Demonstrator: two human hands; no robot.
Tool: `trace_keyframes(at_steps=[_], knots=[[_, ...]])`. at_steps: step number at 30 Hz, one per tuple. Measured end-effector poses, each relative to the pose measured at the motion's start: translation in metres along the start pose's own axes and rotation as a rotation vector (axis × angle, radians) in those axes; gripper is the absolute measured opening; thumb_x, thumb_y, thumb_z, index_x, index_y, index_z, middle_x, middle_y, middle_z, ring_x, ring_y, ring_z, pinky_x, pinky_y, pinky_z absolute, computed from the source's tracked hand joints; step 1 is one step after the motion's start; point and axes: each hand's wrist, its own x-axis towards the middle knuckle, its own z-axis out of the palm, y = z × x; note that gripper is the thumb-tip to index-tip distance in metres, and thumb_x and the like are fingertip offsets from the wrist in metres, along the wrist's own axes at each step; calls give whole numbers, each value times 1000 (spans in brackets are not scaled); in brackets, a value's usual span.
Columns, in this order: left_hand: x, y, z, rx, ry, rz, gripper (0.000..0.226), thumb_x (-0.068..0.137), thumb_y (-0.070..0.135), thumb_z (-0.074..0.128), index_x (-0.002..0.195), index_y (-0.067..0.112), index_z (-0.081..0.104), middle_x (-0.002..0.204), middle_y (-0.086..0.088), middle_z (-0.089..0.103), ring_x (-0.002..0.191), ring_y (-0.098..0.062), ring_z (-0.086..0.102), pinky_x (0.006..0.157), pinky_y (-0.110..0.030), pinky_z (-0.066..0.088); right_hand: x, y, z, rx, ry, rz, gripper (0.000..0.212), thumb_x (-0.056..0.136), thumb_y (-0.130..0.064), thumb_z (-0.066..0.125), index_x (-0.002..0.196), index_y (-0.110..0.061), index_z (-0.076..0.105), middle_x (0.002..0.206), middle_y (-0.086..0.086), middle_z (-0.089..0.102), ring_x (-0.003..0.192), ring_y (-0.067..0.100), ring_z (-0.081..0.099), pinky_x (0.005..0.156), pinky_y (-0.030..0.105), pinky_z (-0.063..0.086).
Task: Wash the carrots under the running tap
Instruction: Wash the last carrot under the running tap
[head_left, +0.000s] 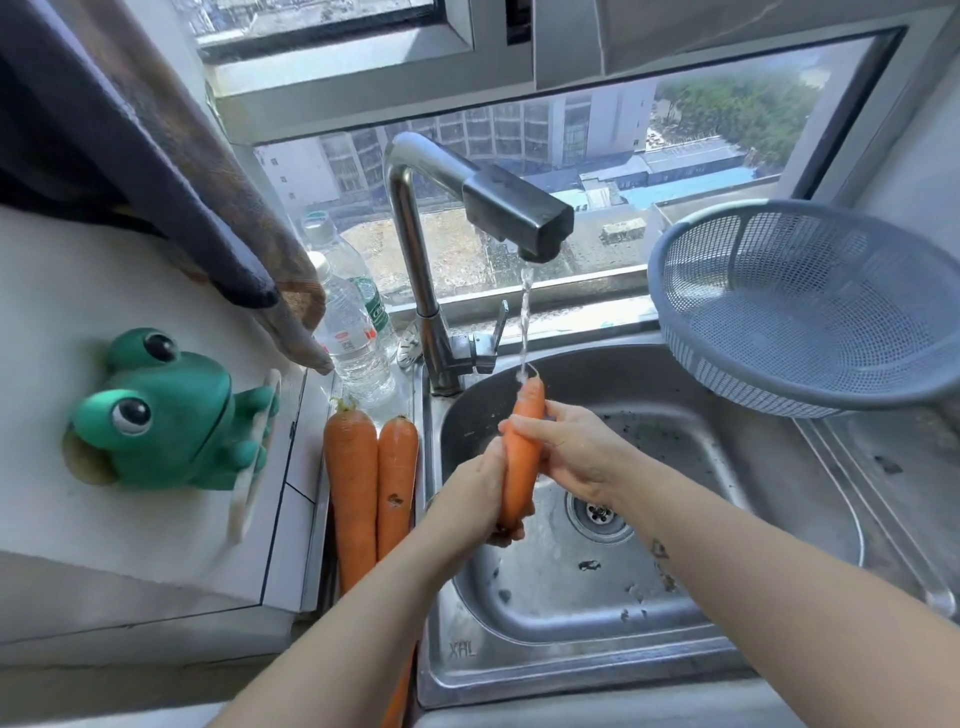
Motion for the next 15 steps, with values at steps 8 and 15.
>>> trace_keyframes(at_steps=[8, 15], knots=[[-4, 5, -4, -658, -296, -324, 44, 97, 49, 39, 105, 9, 52, 66, -6, 56, 41, -10, 48, 39, -18, 40, 21, 0, 8, 408, 157, 112, 31, 97, -36, 53, 106, -7, 53, 82, 10, 61, 66, 19, 64, 73, 41, 58], [2, 1, -8, -440, -188, -196, 39, 91, 42, 56, 110, 8, 63, 95, -7, 68, 71, -12, 63, 65, -28, 56, 37, -6, 14, 244, 454, 27, 12, 101, -17, 46, 102, -6, 48, 79, 9, 49, 60, 17, 51, 61, 31, 51]])
